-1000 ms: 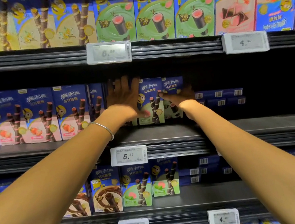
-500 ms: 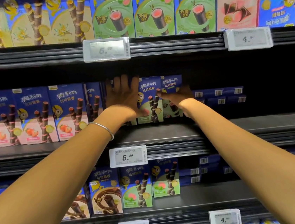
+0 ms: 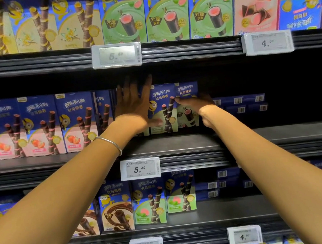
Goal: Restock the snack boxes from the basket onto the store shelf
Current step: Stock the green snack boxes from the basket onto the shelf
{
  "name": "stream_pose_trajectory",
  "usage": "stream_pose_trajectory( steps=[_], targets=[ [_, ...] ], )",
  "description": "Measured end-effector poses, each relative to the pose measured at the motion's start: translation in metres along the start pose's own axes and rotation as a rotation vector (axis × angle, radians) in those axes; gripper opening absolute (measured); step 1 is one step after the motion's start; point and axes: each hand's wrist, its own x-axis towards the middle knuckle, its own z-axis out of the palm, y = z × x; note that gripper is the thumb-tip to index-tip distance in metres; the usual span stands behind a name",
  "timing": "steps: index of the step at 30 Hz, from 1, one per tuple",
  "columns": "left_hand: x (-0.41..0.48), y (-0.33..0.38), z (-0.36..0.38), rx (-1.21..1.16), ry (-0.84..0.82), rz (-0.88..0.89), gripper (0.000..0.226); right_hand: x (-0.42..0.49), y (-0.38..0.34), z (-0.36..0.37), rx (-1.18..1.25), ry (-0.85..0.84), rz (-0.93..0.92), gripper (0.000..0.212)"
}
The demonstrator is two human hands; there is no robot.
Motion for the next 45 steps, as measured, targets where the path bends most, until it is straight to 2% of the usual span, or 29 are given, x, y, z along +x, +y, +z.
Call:
stream_pose_trajectory(
  steps=[2, 5, 9, 14, 16, 18, 21, 25, 27, 30, 33, 35, 38, 42, 45],
  targets=[
    [-0.003, 0.002, -0.008, -0.155, 0.0, -0.026, 0.135, -0.006, -0.003, -0.003, 0.022, -0.002, 0.016, 0.052],
    [-0.012, 0.007, -0.021, -0.444, 0.026, -0.1, 0.108, -0.012, -0.008, -0.007, 0.07, 0.028, 0.042, 0.053],
    [-0.032, 0.016, -0.041, -0.898, 0.168, -0.222, 0.071, -0.028, -0.011, -0.019, 0.099, 0.076, 0.101, 0.09],
    [-0.064, 0.029, -0.074, -1.314, 0.193, -0.482, 0.028, -0.061, -0.012, -0.047, 0.218, 0.028, 0.007, 0.081],
    [-0.083, 0.036, -0.087, -1.444, 0.155, -0.53, 0.028, -0.078, -0.017, -0.058, 0.294, 0.003, -0.04, 0.056],
    [-0.108, 0.047, -0.097, -1.538, 0.143, -0.546, 0.043, -0.103, -0.02, -0.07, 0.327, -0.057, -0.077, 0.037],
    [-0.158, 0.066, -0.104, -1.584, 0.155, -0.582, 0.067, -0.152, -0.012, -0.086, 0.361, -0.112, -0.128, 0.046],
    [-0.25, 0.095, -0.084, -1.632, 0.072, -0.714, 0.063, -0.221, 0.039, -0.1, 0.434, -0.16, -0.135, 0.044],
    [-0.305, 0.112, -0.063, -1.639, 0.002, -0.846, 0.06, -0.254, 0.08, -0.103, 0.444, -0.173, -0.03, 0.042],
    [-0.391, 0.134, -0.02, -1.608, -0.197, -1.117, 0.058, -0.307, 0.153, -0.1, 0.414, -0.175, 0.292, 0.029],
    [-0.479, 0.148, 0.032, -1.505, -0.477, -1.381, 0.057, -0.363, 0.236, -0.091, 0.284, -0.126, 0.59, 0.043],
    [-0.54, 0.154, 0.062, -1.447, -0.642, -1.555, 0.057, -0.407, 0.288, -0.085, 0.19, -0.122, 0.792, 0.043],
    [-0.621, 0.167, 0.096, -1.356, -0.813, -1.711, 0.064, -0.466, 0.358, -0.078, 0.068, -0.162, 1.008, 0.038],
    [-0.691, 0.19, 0.132, -1.287, -0.906, -1.84, 0.061, -0.526, 0.446, -0.072, -0.035, -0.14, 1.113, 0.025],
    [-0.748, 0.206, 0.178, -1.285, -0.886, -1.918, 0.061, -0.565, 0.521, -0.061, -0.062, -0.228, 1.2, 0.016]
  ],
)
